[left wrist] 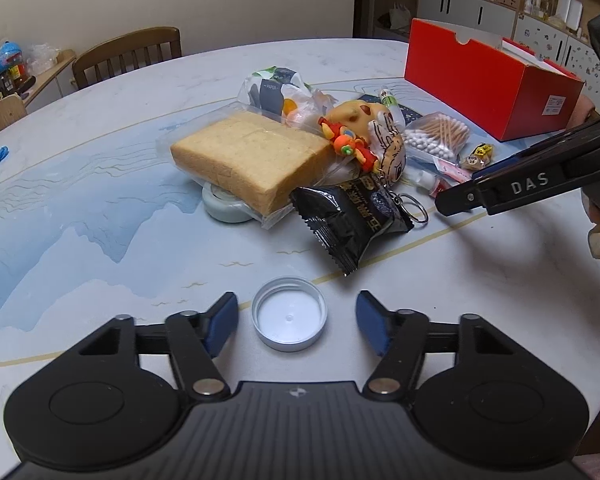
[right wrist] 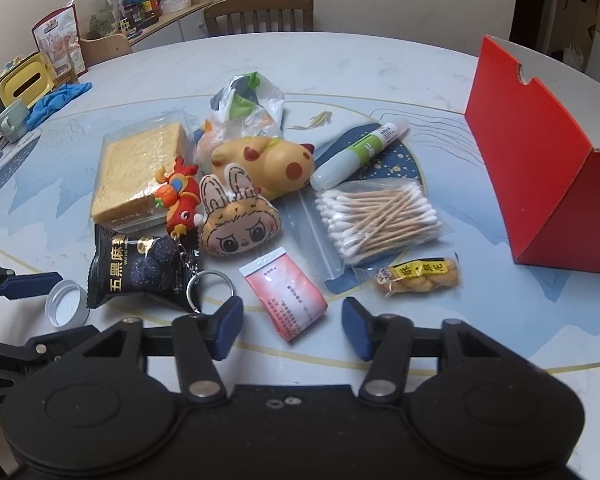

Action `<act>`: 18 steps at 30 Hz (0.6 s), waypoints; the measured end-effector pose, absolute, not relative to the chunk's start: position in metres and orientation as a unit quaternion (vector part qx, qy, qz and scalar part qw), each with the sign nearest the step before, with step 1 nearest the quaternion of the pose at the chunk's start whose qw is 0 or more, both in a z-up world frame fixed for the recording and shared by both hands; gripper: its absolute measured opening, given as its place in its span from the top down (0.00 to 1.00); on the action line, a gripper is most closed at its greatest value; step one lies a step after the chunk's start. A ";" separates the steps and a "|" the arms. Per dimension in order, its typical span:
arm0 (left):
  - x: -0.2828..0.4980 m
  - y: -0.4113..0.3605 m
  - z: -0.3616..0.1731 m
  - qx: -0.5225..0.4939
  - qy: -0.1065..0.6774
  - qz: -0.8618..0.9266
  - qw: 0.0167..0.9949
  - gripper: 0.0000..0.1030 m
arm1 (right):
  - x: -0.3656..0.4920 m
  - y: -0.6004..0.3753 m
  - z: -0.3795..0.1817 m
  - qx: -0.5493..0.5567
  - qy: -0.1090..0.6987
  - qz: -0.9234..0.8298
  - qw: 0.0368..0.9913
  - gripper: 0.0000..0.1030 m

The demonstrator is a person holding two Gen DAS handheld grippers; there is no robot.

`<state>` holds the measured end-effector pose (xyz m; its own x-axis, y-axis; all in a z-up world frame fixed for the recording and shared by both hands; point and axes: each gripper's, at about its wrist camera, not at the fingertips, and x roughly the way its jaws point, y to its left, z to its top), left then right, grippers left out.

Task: Organize objects
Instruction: 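Lower the left gripper onto the white bottle cap while the right gripper reaches for the pink tube box, then grasp the white cap with the left gripper while the right gripper grasps the pink tube box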

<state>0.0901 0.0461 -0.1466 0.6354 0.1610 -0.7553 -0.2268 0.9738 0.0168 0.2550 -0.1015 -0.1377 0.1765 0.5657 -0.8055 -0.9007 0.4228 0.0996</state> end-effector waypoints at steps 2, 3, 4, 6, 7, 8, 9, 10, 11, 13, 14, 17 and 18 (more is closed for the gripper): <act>0.090 0.045 -0.145 -0.040 0.413 0.110 0.903 0.52 | 0.254 -0.101 -0.137 -0.209 0.405 0.500 0.737 0.55; 0.090 0.044 -0.145 -0.039 0.414 0.112 0.903 0.53 | 0.254 -0.100 -0.137 -0.212 0.404 0.501 0.736 0.58; 0.090 0.044 -0.145 -0.039 0.414 0.115 0.902 0.55 | 0.254 -0.099 -0.138 -0.216 0.402 0.501 0.736 0.59; 0.091 0.043 -0.144 -0.040 0.416 0.118 0.901 0.60 | 0.254 -0.098 -0.137 -0.220 0.400 0.499 0.736 0.66; 0.091 0.043 -0.144 -0.039 0.416 0.120 0.900 0.63 | 0.255 -0.098 -0.137 -0.218 0.402 0.499 0.736 0.68; 0.092 0.042 -0.143 -0.039 0.417 0.122 0.900 0.63 | 0.256 -0.098 -0.137 -0.215 0.404 0.498 0.736 0.69; 0.092 0.042 -0.143 -0.037 0.418 0.125 0.899 0.63 | 0.256 -0.098 -0.136 -0.212 0.405 0.497 0.737 0.70; 0.092 0.042 -0.143 -0.036 0.419 0.128 0.898 0.63 | 0.256 -0.099 -0.135 -0.210 0.406 0.497 0.738 0.70; 0.092 0.042 -0.143 -0.037 0.419 0.129 0.898 0.63 | 0.256 -0.100 -0.134 -0.210 0.405 0.497 0.738 0.71; 0.091 0.042 -0.142 -0.041 0.419 0.131 0.897 0.63 | 0.256 -0.103 -0.131 -0.204 0.404 0.496 0.741 0.72; 0.090 0.043 -0.141 -0.043 0.419 0.131 0.897 0.63 | 0.256 -0.105 -0.129 -0.199 0.405 0.496 0.742 0.74; 0.088 0.043 -0.137 -0.049 0.416 0.130 0.899 0.63 | 0.256 -0.108 -0.123 -0.192 0.406 0.492 0.746 0.74; 0.087 0.043 -0.135 -0.050 0.414 0.130 0.899 0.63 | 0.255 -0.110 -0.122 -0.190 0.405 0.491 0.747 0.74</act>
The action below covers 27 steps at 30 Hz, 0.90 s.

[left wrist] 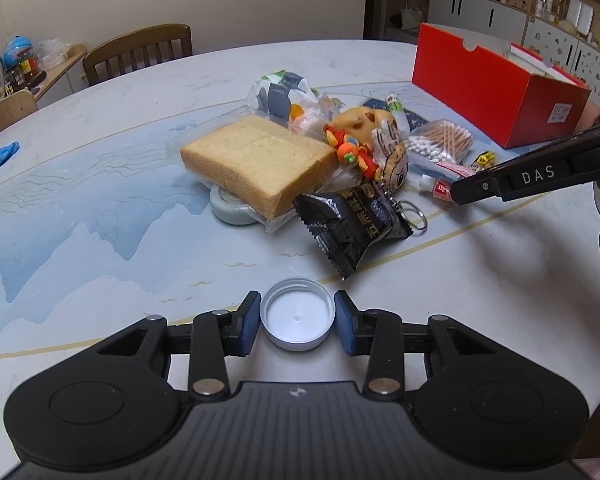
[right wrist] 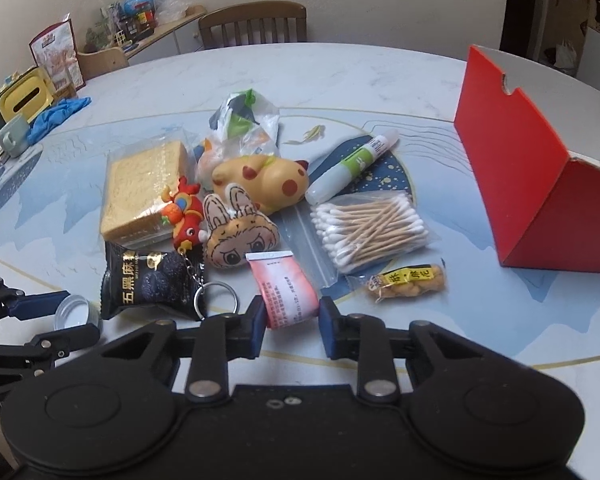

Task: Organize objects
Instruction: 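Grasp the white cap with the left gripper while the right gripper grasps the pink tube box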

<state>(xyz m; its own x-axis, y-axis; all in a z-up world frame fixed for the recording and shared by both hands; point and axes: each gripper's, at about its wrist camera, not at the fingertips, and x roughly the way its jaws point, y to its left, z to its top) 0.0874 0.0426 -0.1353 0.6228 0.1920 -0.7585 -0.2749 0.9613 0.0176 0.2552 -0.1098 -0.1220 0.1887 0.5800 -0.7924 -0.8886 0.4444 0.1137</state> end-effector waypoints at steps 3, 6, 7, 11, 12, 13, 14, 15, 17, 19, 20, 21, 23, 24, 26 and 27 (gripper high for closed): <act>0.086 0.042 -0.128 -0.058 0.411 0.131 0.900 0.63 | 0.255 -0.115 -0.117 -0.179 0.406 0.491 0.750 0.74; 0.085 0.042 -0.116 -0.061 0.401 0.130 0.905 0.63 | 0.255 -0.121 -0.108 -0.169 0.405 0.492 0.752 0.74; 0.085 0.041 -0.111 -0.059 0.397 0.131 0.906 0.63 | 0.256 -0.122 -0.105 -0.168 0.403 0.491 0.754 0.74; 0.091 0.039 -0.092 -0.054 0.387 0.127 0.912 0.63 | 0.259 -0.132 -0.089 -0.158 0.398 0.487 0.761 0.74; 0.093 0.038 -0.087 -0.051 0.384 0.125 0.913 0.63 | 0.261 -0.134 -0.085 -0.154 0.397 0.487 0.762 0.74; 0.095 0.037 -0.082 -0.050 0.381 0.124 0.915 0.63 | 0.263 -0.137 -0.080 -0.150 0.396 0.487 0.764 0.74; 0.097 0.037 -0.078 -0.050 0.377 0.120 0.917 0.63 | 0.265 -0.140 -0.076 -0.146 0.394 0.486 0.766 0.74; 0.100 0.036 -0.073 -0.051 0.374 0.117 0.919 0.63 | 0.267 -0.142 -0.071 -0.144 0.393 0.485 0.768 0.74; 0.107 0.035 -0.065 -0.058 0.368 0.122 0.920 0.63 | 0.272 -0.147 -0.063 -0.138 0.386 0.483 0.774 0.74; 0.116 0.033 -0.057 -0.060 0.364 0.115 0.922 0.63 | 0.276 -0.151 -0.055 -0.140 0.374 0.481 0.780 0.74; 0.120 0.032 -0.053 -0.058 0.361 0.111 0.924 0.63 | 0.279 -0.152 -0.051 -0.143 0.365 0.480 0.785 0.74; 0.125 0.031 -0.049 -0.055 0.358 0.107 0.926 0.63 | 0.282 -0.154 -0.047 -0.144 0.357 0.478 0.789 0.74; 0.137 0.028 -0.041 -0.051 0.351 0.100 0.930 0.63 | 0.292 -0.159 -0.039 -0.140 0.349 0.474 0.796 0.74; 0.143 0.026 -0.037 -0.048 0.347 0.096 0.932 0.63 | 0.298 -0.161 -0.035 -0.138 0.345 0.471 0.800 0.74; 0.156 0.022 -0.030 -0.042 0.340 0.085 0.935 0.63 | 0.311 -0.164 -0.028 -0.135 0.339 0.465 0.807 0.74; 0.164 0.020 -0.026 -0.039 0.338 0.081 0.937 0.63 | 0.318 -0.166 -0.025 -0.132 0.338 0.463 0.809 0.74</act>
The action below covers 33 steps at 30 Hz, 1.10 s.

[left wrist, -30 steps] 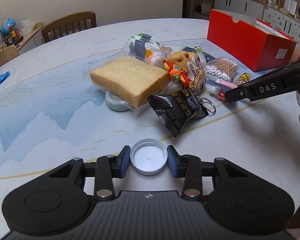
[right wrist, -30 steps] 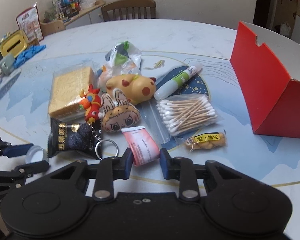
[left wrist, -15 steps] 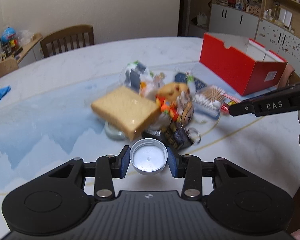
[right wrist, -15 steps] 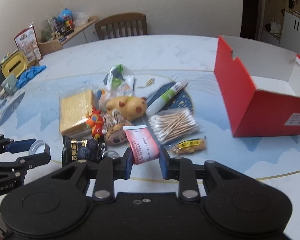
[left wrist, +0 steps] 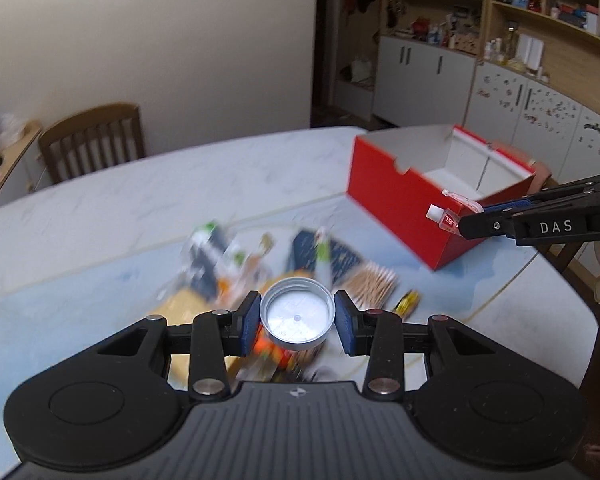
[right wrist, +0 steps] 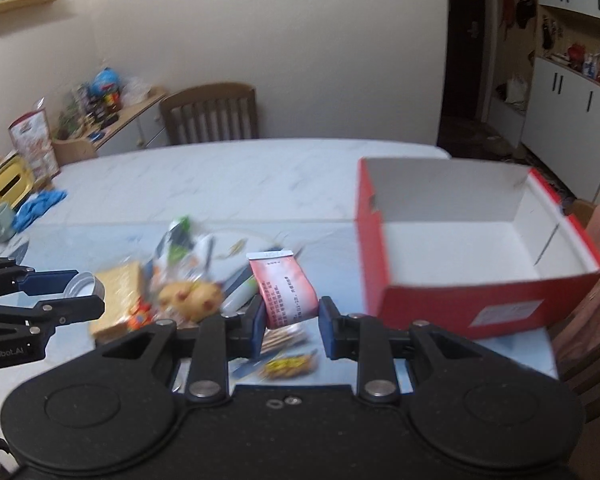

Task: Organize objects
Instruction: 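Grasp the white cap with the left gripper while the right gripper grasps the pink tube box, then carry both items into the red shoebox and open both grippers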

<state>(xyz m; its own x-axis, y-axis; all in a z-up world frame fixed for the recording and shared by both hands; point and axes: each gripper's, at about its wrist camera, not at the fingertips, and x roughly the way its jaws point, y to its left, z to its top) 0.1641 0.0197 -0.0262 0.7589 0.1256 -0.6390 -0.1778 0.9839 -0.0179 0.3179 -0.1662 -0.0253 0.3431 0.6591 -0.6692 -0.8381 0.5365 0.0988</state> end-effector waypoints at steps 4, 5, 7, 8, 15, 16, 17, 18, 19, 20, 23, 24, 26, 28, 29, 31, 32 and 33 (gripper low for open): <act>0.196 0.008 -0.015 -0.030 0.331 0.063 0.941 0.63 | 0.345 -0.174 -0.019 -0.123 0.335 0.452 0.817 0.74; 0.205 0.004 -0.013 -0.027 0.329 0.057 0.942 0.63 | 0.352 -0.176 -0.018 -0.122 0.334 0.449 0.820 0.74; 0.222 -0.004 -0.009 -0.027 0.327 0.058 0.943 0.63 | 0.367 -0.180 -0.018 -0.120 0.337 0.444 0.822 0.74; 0.231 -0.007 -0.007 -0.026 0.328 0.053 0.943 0.63 | 0.374 -0.182 -0.018 -0.120 0.338 0.441 0.823 0.74; 0.292 -0.032 -0.001 -0.011 0.334 0.030 0.942 0.63 | 0.422 -0.196 -0.021 -0.119 0.342 0.425 0.829 0.74; 0.301 -0.037 0.000 -0.009 0.334 0.028 0.942 0.63 | 0.428 -0.197 -0.021 -0.121 0.342 0.424 0.830 0.74; 0.311 -0.040 0.001 -0.009 0.336 0.025 0.942 0.63 | 0.434 -0.199 -0.022 -0.124 0.342 0.422 0.830 0.74; 0.320 -0.044 0.001 -0.009 0.337 0.020 0.941 0.63 | 0.440 -0.201 -0.024 -0.126 0.343 0.421 0.830 0.74; 0.328 -0.048 0.002 -0.009 0.339 0.018 0.941 0.63 | 0.446 -0.201 -0.025 -0.126 0.345 0.421 0.829 0.74; 0.337 -0.051 0.002 -0.009 0.341 0.015 0.940 0.63 | 0.452 -0.203 -0.027 -0.126 0.348 0.420 0.828 0.74; 0.364 -0.064 0.001 -0.003 0.348 0.005 0.938 0.63 | 0.470 -0.206 -0.033 -0.130 0.353 0.416 0.828 0.74; 0.373 -0.069 0.000 0.000 0.351 0.002 0.936 0.63 | 0.476 -0.207 -0.035 -0.131 0.355 0.415 0.827 0.74; 0.391 -0.078 -0.002 0.007 0.359 -0.007 0.933 0.63 | 0.488 -0.208 -0.039 -0.136 0.357 0.413 0.827 0.74; 0.408 -0.087 -0.006 0.011 0.368 -0.015 0.930 0.63 | 0.498 -0.210 -0.042 -0.144 0.357 0.410 0.827 0.74; 0.417 -0.091 -0.009 0.012 0.373 -0.020 0.927 0.63 | 0.503 -0.210 -0.044 -0.148 0.358 0.409 0.826 0.74; 0.434 -0.099 -0.014 0.016 0.385 -0.027 0.922 0.63 | 0.514 -0.210 -0.049 -0.155 0.364 0.409 0.822 0.74; 0.443 -0.102 -0.018 0.016 0.395 -0.030 0.918 0.63 | 0.519 -0.209 -0.052 -0.158 0.369 0.409 0.820 0.74; 0.452 -0.104 -0.023 0.016 0.403 -0.032 0.914 0.63 | 0.525 -0.207 -0.056 -0.162 0.374 0.409 0.816 0.74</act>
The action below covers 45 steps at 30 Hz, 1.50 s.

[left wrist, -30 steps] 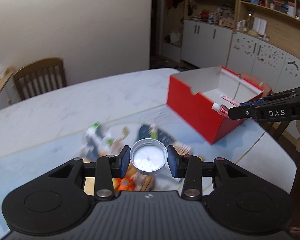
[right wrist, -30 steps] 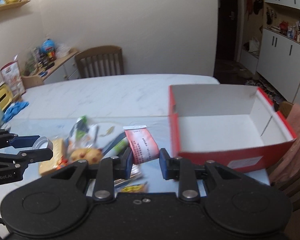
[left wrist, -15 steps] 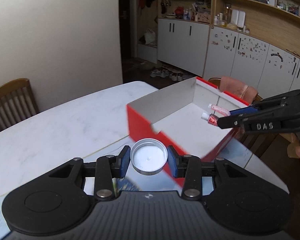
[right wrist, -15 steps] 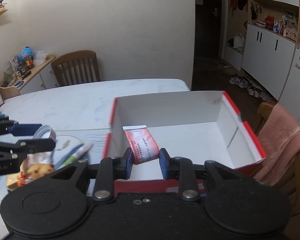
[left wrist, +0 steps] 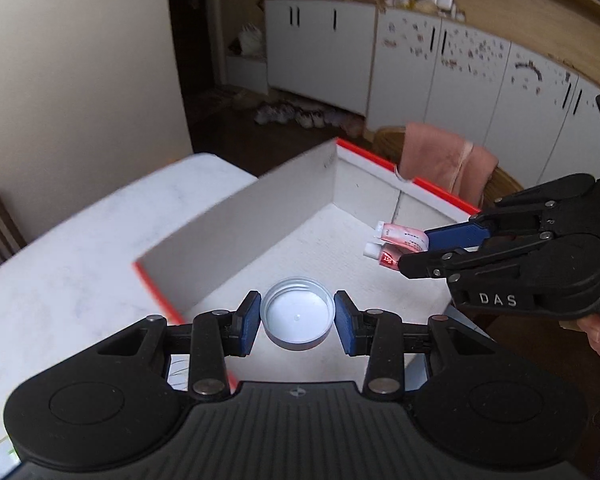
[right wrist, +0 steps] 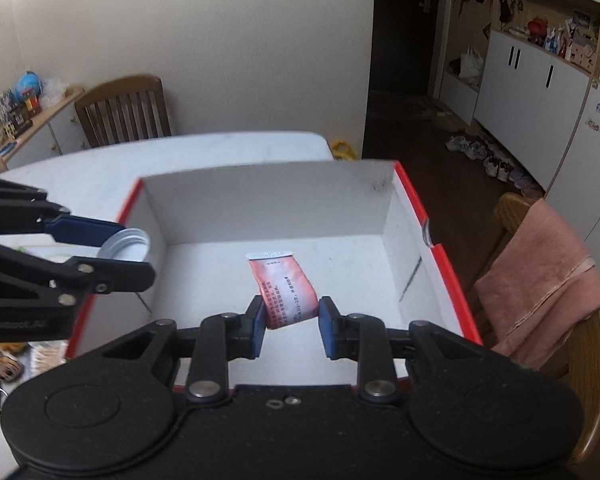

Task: Organize objects
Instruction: 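Carry both items into the red shoebox and open both grippers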

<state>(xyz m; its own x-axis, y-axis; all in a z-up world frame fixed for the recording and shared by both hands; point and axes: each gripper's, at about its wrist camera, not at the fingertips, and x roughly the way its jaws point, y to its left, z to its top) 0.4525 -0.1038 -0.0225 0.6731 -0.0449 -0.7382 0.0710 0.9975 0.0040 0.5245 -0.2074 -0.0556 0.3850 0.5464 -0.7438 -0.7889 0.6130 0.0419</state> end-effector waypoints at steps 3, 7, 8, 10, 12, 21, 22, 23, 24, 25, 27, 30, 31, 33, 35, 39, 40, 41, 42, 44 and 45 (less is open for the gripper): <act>0.477 -0.108 -0.037 0.022 0.428 -0.033 0.903 0.63 | 0.539 -0.204 -0.066 -0.175 0.387 0.410 0.807 0.74; 0.506 -0.109 -0.059 0.023 0.464 -0.028 0.885 0.63 | 0.556 -0.199 -0.081 -0.187 0.408 0.409 0.794 0.74; 0.511 -0.108 -0.063 0.020 0.473 -0.026 0.881 0.63 | 0.558 -0.198 -0.084 -0.189 0.413 0.408 0.792 0.74; 0.521 -0.106 -0.073 0.019 0.489 -0.022 0.872 0.63 | 0.564 -0.194 -0.092 -0.197 0.422 0.408 0.785 0.74; 0.531 -0.105 -0.082 0.014 0.504 -0.017 0.863 0.63 | 0.567 -0.190 -0.098 -0.206 0.428 0.408 0.780 0.74; 0.557 -0.112 -0.110 0.025 0.561 -0.014 0.828 0.63 | 0.567 -0.170 -0.117 -0.256 0.450 0.418 0.747 0.74; 0.560 -0.112 -0.113 0.025 0.567 -0.013 0.824 0.63 | 0.568 -0.167 -0.118 -0.263 0.453 0.420 0.741 0.74; 0.562 -0.112 -0.115 0.024 0.574 -0.012 0.818 0.63 | 0.568 -0.166 -0.119 -0.268 0.455 0.421 0.738 0.74; 0.563 -0.111 -0.118 0.023 0.579 -0.011 0.815 0.63 | 0.568 -0.164 -0.121 -0.274 0.457 0.420 0.735 0.74; 0.565 -0.110 -0.119 0.022 0.584 -0.009 0.811 0.63 | 0.568 -0.162 -0.123 -0.280 0.459 0.422 0.730 0.74; 0.568 -0.110 -0.123 0.022 0.591 -0.009 0.806 0.63 | 0.567 -0.159 -0.127 -0.288 0.465 0.422 0.723 0.74; 0.572 -0.109 -0.126 0.017 0.601 -0.010 0.799 0.63 | 0.568 -0.156 -0.130 -0.291 0.472 0.418 0.719 0.74; 0.573 -0.109 -0.127 0.014 0.604 -0.012 0.797 0.63 | 0.569 -0.156 -0.130 -0.290 0.474 0.417 0.719 0.74; 0.574 -0.108 -0.128 0.009 0.606 -0.013 0.795 0.63 | 0.572 -0.157 -0.131 -0.292 0.477 0.418 0.716 0.74; 0.576 -0.109 -0.131 0.010 0.609 -0.013 0.793 0.63 | 0.574 -0.157 -0.133 -0.295 0.479 0.417 0.714 0.74; 0.577 -0.109 -0.130 0.012 0.608 -0.014 0.793 0.63 | 0.574 -0.158 -0.133 -0.301 0.477 0.415 0.714 0.74; 0.576 -0.109 -0.129 0.013 0.609 -0.014 0.793 0.63 | 0.575 -0.159 -0.132 -0.298 0.477 0.415 0.715 0.74; 0.576 -0.109 -0.129 0.012 0.609 -0.013 0.793 0.63 | 0.576 -0.159 -0.132 -0.295 0.478 0.416 0.715 0.74; 0.576 -0.109 -0.129 0.012 0.610 -0.011 0.793 0.63 | 0.576 -0.159 -0.131 -0.291 0.479 0.417 0.715 0.73; 0.576 -0.109 -0.128 0.012 0.608 -0.010 0.794 0.63 | 0.577 -0.160 -0.128 -0.287 0.478 0.419 0.717 0.73; 0.575 -0.108 -0.127 0.010 0.608 -0.008 0.794 0.63 | 0.576 -0.161 -0.127 -0.286 0.476 0.420 0.718 0.72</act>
<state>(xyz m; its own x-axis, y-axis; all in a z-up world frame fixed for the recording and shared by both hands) 0.5754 -0.1084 -0.1265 0.2611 0.0000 -0.9653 0.0244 0.9997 0.0066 0.5761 -0.1605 -0.1270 0.1942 0.3305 -0.9236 -0.8752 0.4836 -0.0110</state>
